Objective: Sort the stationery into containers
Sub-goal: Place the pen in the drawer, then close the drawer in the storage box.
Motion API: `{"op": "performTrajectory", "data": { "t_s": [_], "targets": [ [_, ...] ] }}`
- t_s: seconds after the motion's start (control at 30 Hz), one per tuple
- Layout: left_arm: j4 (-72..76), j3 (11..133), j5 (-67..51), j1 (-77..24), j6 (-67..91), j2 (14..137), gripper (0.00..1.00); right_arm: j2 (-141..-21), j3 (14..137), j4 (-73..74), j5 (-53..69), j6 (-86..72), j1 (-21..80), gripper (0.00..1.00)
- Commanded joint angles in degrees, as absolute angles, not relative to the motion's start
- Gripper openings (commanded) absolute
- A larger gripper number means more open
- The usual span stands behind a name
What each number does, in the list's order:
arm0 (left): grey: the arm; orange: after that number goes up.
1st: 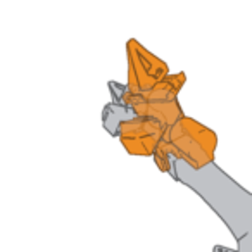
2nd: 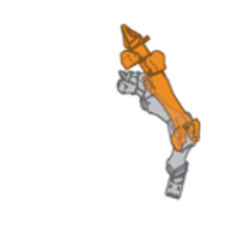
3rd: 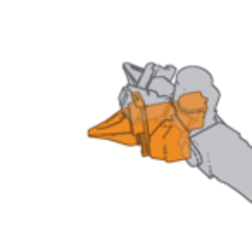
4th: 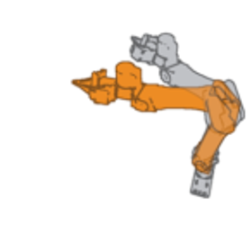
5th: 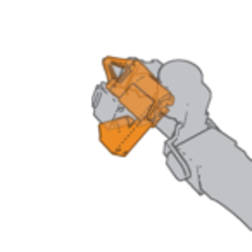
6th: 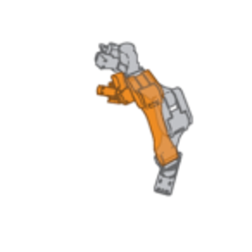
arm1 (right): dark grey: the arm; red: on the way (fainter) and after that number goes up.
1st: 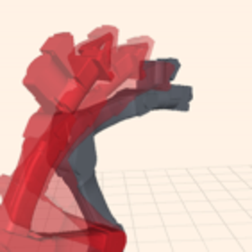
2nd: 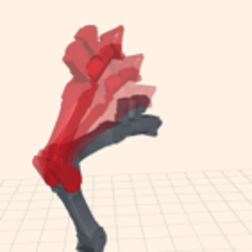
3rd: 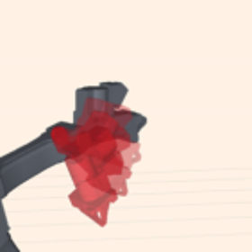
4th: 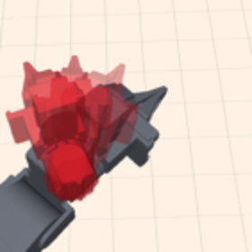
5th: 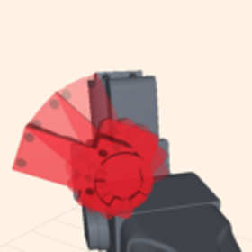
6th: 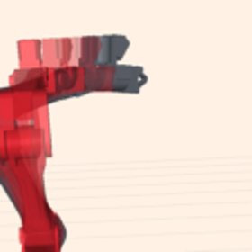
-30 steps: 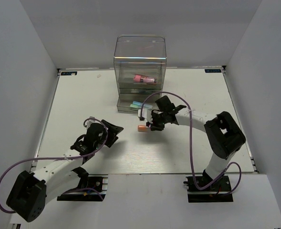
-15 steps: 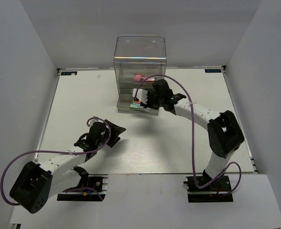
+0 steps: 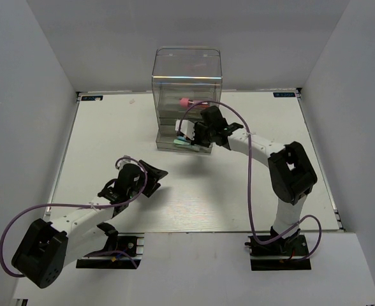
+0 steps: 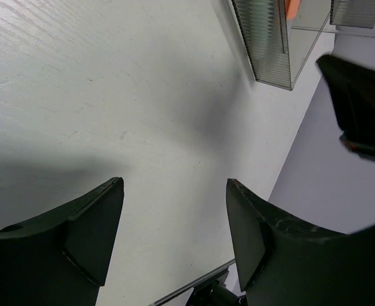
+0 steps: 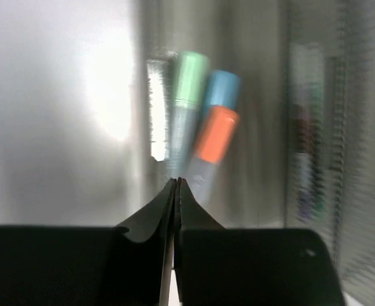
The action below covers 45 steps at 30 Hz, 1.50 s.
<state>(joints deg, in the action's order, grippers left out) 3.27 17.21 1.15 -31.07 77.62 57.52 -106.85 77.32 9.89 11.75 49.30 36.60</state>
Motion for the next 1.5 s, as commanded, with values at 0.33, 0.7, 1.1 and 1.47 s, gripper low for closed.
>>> {"op": "performTrajectory", "data": {
  "t_s": [0.33,0.7,1.1,1.47],
  "targets": [
    [2.3,16.3,1.8,-30.8,76.9,55.3,0.75,-109.1,79.9,32.0,32.1,60.0,36.9,0.0],
    [2.3,16.3,1.8,-30.8,76.9,54.8,0.75,-112.0,75.2,4.7,5.0,45.1,36.8,0.03],
    [1.1,16.3,1.8,-30.8,76.9,54.1,0.75,-115.4,74.4,-9.5,-7.4,45.0,36.7,0.06],
    [-1.0,15.8,2.4,-30.8,76.9,52.5,0.74,-117.9,77.8,-10.1,-4.8,48.1,36.7,0.07]
  ]
}}
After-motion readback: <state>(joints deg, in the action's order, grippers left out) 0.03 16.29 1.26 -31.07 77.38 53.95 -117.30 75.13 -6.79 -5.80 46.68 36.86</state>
